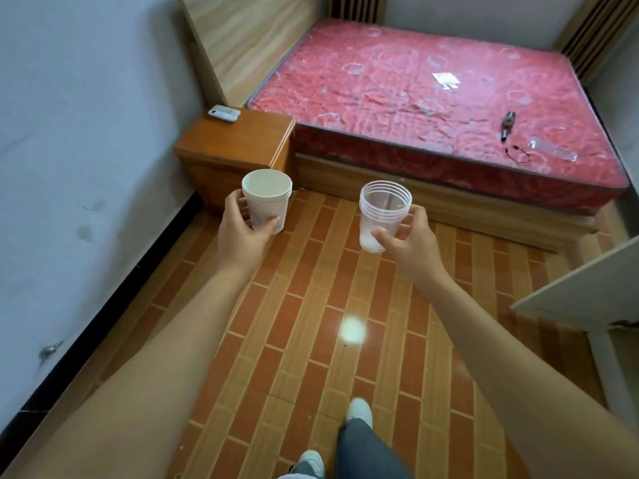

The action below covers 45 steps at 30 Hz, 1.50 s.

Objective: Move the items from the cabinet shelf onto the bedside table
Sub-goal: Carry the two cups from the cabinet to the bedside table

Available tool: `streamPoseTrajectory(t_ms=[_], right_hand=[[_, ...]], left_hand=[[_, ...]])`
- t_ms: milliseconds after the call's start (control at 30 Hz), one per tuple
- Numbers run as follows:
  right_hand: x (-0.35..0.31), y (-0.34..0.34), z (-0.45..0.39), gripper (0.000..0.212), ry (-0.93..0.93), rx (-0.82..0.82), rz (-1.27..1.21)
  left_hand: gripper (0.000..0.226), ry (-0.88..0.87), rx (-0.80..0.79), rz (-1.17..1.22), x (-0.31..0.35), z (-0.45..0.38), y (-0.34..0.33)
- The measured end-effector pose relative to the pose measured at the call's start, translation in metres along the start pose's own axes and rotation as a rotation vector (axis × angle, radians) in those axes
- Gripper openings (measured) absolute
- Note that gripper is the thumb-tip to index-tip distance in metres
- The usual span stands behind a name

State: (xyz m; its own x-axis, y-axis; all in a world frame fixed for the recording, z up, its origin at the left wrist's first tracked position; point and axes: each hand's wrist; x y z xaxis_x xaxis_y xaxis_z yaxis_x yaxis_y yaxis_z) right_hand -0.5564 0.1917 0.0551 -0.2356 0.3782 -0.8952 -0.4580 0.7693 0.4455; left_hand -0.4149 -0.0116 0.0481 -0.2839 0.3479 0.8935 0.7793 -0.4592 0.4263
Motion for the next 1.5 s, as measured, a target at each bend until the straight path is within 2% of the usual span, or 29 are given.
streamPoseTrajectory(t_ms=[767,1000,1200,1500], right_hand=[[0.021,0.022,-0.291,0.055,-0.01,-0.088,-0.038],[0.015,0.005,-0.374,0.056,0.004,-0.097,-0.022],[-0.001,-0.022,-0.463,0.053,0.017,-0.085,0.011],[-0.017,-0.063,-0.588,0.055,-0.005,-0.089,0.028]], left_hand=[[0.073,0.072,0.125,-0.102,0.024,-0.232,-0.14],[0.072,0.072,0.134,-0.111,0.019,-0.307,-0.163],[0.071,0.047,0.124,-0.091,0.003,-0.401,-0.183],[0.076,0.099,0.059,-0.043,-0.005,-0.531,-0.212]])
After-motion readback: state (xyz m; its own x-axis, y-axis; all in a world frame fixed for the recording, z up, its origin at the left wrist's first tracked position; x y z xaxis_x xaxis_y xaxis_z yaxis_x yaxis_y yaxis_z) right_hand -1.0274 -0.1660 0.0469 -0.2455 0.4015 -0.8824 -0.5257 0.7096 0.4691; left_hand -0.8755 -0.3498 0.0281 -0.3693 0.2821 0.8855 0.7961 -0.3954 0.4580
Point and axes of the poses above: each hand's wrist, its own z-axis away from the middle knuckle, its own y-axis out of the back of the hand, x = y × z, and after that the axes turned 1 degree about -x, right-handed
